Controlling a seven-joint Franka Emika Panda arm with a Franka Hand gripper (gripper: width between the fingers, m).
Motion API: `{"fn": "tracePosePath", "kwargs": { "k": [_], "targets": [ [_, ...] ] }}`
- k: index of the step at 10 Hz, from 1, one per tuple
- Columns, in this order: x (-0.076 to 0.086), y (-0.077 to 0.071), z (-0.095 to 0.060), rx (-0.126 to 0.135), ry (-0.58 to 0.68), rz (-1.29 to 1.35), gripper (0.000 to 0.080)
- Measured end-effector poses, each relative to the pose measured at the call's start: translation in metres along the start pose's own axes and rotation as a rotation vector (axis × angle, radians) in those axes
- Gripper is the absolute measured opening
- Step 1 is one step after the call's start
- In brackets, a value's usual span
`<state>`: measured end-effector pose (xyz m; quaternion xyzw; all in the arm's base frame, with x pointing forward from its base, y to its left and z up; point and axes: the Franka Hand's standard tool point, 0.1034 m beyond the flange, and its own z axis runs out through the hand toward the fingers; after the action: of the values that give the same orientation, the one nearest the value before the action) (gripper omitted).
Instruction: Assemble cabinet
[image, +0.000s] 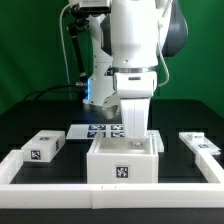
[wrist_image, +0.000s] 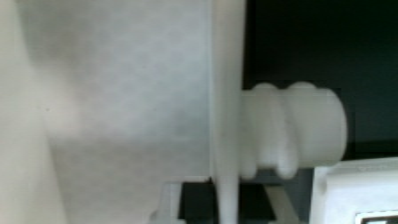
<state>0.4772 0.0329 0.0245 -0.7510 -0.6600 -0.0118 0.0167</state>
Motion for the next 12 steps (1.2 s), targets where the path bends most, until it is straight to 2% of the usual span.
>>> {"fn": "tracePosePath", "kwargs": {
  "k": [4,8,10,12],
  "targets": [
    [0.003,0.001,0.000,-0.002,-0.001,-0.013,0.0034],
    [0.041,0.005,0.002,-0.011,0.006,-0.072,0.0034],
    [0.065,0.016,0.002,-0.017,0.017,-0.075,0.0034],
    [0.074,0.025,0.003,-0.027,0.024,-0.075,0.0034]
  ]
}}
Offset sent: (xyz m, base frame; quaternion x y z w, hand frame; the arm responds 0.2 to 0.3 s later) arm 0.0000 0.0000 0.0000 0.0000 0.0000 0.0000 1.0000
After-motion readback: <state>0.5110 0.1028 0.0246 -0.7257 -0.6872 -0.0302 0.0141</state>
